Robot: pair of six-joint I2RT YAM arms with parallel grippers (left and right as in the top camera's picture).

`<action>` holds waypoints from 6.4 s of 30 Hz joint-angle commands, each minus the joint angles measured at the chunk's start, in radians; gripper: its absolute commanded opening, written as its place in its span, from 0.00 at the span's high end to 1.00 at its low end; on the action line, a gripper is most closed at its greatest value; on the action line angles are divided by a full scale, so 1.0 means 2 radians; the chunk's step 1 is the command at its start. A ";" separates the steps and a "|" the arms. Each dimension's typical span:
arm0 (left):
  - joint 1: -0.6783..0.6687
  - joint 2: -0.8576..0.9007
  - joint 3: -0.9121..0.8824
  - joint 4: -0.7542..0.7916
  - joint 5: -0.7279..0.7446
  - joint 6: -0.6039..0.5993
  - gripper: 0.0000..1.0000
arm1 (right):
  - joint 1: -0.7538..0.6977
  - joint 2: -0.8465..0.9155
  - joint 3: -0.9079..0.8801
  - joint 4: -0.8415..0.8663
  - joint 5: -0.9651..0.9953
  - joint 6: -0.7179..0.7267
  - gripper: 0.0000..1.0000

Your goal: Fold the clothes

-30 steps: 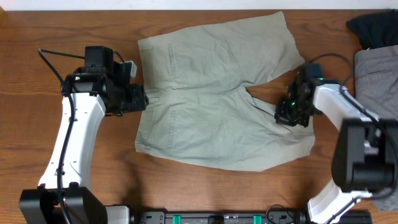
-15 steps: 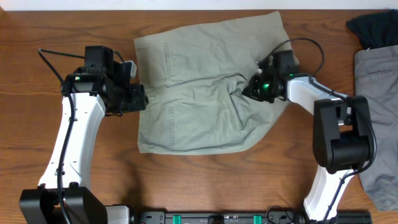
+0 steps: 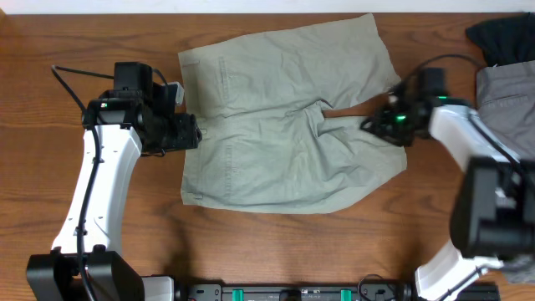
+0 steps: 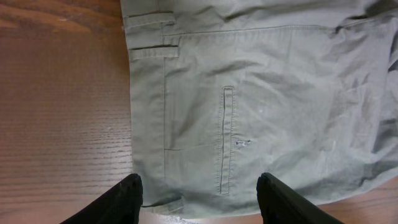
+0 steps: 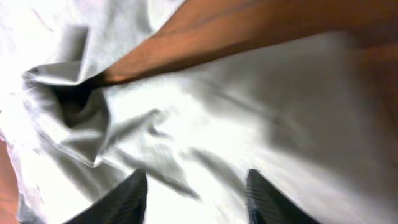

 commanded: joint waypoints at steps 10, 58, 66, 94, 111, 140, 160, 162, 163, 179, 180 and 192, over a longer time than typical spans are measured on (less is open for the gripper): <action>0.001 -0.003 -0.129 0.059 0.009 0.004 0.33 | -0.038 -0.036 -0.013 -0.090 0.102 -0.028 0.38; 0.203 0.006 -0.233 0.258 -0.044 -0.141 0.94 | 0.014 -0.035 -0.115 -0.044 -0.007 -0.080 0.33; 0.197 0.006 -0.233 0.259 -0.044 -0.140 0.94 | 0.051 -0.035 -0.172 0.004 -0.030 -0.107 0.39; 0.197 0.006 -0.233 0.272 -0.044 -0.140 0.91 | 0.002 -0.042 -0.079 0.115 -0.112 -0.011 0.99; 0.197 0.006 -0.233 0.273 -0.044 -0.136 0.91 | 0.035 -0.212 -0.078 -0.057 -0.215 0.024 0.99; 0.197 0.006 -0.233 0.283 -0.044 -0.136 0.91 | 0.038 -0.123 -0.079 -0.018 0.131 0.022 0.26; 0.197 0.006 -0.233 0.285 -0.044 -0.136 0.91 | 0.078 -0.103 -0.183 -0.047 0.000 -0.036 0.44; 0.197 0.006 -0.233 0.285 -0.044 -0.136 0.91 | 0.081 -0.103 -0.200 -0.039 0.000 -0.023 0.43; 0.197 0.006 -0.233 0.285 -0.044 -0.136 0.91 | 0.082 -0.103 -0.208 -0.036 -0.002 -0.020 0.41; 0.197 0.006 -0.233 0.285 -0.044 -0.136 0.91 | 0.083 -0.123 -0.167 -0.078 -0.145 -0.019 0.99; 0.197 0.006 -0.233 0.285 -0.044 -0.136 0.91 | 0.084 -0.126 -0.150 -0.109 -0.154 -0.019 0.99; 0.197 0.006 -0.233 0.286 -0.044 -0.136 0.91 | 0.115 -0.130 -0.071 -0.200 -0.138 0.030 0.99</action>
